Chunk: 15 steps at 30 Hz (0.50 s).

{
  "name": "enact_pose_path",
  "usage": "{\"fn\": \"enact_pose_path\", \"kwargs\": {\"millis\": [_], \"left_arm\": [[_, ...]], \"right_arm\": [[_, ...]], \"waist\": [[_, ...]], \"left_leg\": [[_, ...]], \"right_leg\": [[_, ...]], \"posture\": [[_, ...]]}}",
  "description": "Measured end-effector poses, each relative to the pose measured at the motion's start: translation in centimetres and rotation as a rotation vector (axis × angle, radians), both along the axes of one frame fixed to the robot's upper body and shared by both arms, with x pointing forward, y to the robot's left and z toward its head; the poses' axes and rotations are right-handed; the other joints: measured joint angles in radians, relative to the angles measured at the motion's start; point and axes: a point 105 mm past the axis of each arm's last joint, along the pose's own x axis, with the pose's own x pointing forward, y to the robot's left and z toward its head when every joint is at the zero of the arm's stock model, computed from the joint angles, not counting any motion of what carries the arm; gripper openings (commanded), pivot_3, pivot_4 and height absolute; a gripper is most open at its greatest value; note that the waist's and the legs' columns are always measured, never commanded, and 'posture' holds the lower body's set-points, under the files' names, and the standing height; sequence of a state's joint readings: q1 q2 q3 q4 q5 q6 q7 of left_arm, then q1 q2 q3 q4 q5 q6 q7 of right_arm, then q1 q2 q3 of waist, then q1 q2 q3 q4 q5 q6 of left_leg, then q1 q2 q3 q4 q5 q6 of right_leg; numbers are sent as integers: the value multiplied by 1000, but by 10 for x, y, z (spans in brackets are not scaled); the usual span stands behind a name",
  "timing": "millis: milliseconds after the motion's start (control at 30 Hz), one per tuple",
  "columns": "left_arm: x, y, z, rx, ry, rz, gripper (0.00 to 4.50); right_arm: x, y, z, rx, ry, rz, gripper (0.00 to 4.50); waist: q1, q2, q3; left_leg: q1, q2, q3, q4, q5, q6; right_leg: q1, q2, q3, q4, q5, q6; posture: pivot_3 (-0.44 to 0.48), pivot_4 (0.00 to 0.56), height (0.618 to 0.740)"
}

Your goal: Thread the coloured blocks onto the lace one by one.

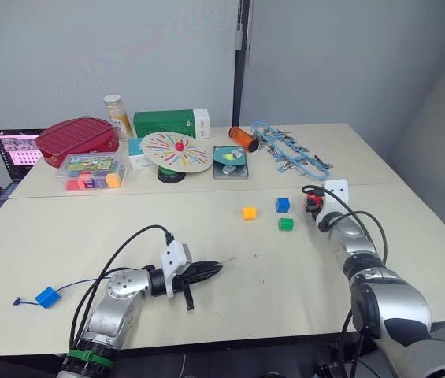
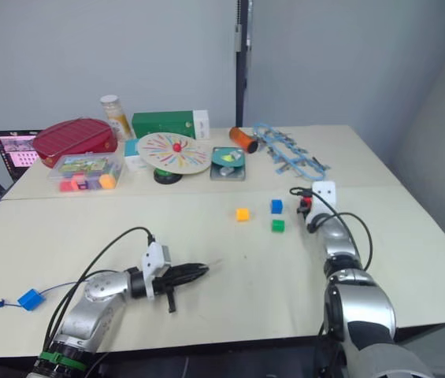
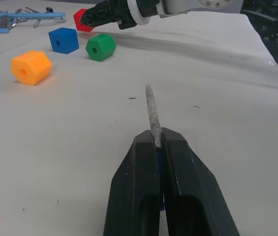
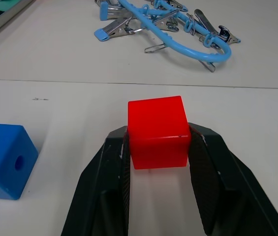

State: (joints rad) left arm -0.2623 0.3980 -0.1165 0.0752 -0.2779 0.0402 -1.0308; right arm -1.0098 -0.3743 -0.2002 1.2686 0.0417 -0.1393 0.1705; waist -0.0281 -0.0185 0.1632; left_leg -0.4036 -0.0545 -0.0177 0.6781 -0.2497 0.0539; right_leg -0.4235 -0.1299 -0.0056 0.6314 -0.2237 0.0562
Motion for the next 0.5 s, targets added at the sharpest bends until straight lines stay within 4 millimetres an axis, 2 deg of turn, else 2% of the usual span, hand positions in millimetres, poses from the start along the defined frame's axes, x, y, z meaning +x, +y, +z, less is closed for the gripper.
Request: {"fn": "enact_pose_path", "kwargs": {"millis": [233,367,500], "left_arm": [[0,-2,-2,2,8,-1,0],[0,-3,-1,2,6,1,0],[-2,-6,1,1,-2,-17,0]], "right_arm": [[-1,0,-2,3,8,19,1129],[-4,-3,6,11,-37,66,1129],[-22,-6,15,31,-79,158,1129]], "waist": [[-7,0,0],[-8,0,0],[-1,0,0]], "left_leg": [[0,0,0,0,0,0],[0,0,0,0,0,1],[-1,0,-1,0,-1,2]], "right_leg": [[0,0,0,0,0,0],[0,0,0,0,0,0],[0,0,0,1,0,0]], "posture": [[0,150,740],[0,150,740],[0,150,740]]}}
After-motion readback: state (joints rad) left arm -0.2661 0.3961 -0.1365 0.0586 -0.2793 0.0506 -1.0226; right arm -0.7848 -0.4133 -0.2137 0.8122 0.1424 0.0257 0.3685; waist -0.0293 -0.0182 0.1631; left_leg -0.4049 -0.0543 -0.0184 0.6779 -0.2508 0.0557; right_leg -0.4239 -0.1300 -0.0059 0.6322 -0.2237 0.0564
